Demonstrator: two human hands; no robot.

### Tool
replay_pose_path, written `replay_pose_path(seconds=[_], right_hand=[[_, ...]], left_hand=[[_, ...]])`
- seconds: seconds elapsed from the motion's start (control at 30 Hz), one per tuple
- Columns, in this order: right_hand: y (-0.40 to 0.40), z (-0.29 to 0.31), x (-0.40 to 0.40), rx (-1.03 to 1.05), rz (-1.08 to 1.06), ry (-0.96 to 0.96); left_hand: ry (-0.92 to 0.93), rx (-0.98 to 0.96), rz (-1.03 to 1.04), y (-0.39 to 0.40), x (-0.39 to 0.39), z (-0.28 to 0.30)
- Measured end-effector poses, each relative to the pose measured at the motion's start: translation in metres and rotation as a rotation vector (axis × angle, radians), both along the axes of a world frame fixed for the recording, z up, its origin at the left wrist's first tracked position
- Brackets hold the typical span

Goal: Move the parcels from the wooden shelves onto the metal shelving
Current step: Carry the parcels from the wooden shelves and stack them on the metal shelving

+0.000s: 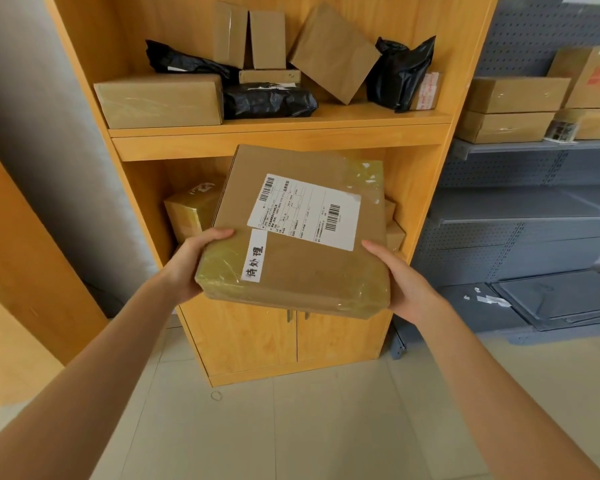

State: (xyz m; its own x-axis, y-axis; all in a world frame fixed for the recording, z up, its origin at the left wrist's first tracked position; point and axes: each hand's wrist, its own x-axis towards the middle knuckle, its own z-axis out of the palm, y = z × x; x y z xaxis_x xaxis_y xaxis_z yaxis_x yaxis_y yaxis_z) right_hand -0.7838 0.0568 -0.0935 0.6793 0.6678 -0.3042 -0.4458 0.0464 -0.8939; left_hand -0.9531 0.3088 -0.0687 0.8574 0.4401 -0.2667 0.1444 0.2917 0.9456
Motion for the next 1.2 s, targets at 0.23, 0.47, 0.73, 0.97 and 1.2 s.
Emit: replay_pose_path(seconds=[0.23,0.47,0.73,0.97,1.2], right_hand=[[0.014,-0.006,-0.022,0.045,-0.152,0.113],[0.057,-0.010,-0.065,0.181,-0.186,0.185],[0.046,-0.009,-0.053,-0.091,-0.190,0.023],[0.003,0.003,-0.007,-0.187,-0.183,-0.078],[0.006,-0.003,-0.011,-0.112,-0.121,-0.123]], left_hand=[[-0.005,0.034,0.475,-0.010,0.009,-0.008],[-0.010,-0.029,0.228,-0.086,0.027,-0.023],[-0.054,-0.133,0.251,-0.066,0.020,-0.032],[0.003,-0.016,0.163,-0.018,-0.005,-0.024],[-0.015,-0.006,0.071,-0.013,-0.009,-0.025]])
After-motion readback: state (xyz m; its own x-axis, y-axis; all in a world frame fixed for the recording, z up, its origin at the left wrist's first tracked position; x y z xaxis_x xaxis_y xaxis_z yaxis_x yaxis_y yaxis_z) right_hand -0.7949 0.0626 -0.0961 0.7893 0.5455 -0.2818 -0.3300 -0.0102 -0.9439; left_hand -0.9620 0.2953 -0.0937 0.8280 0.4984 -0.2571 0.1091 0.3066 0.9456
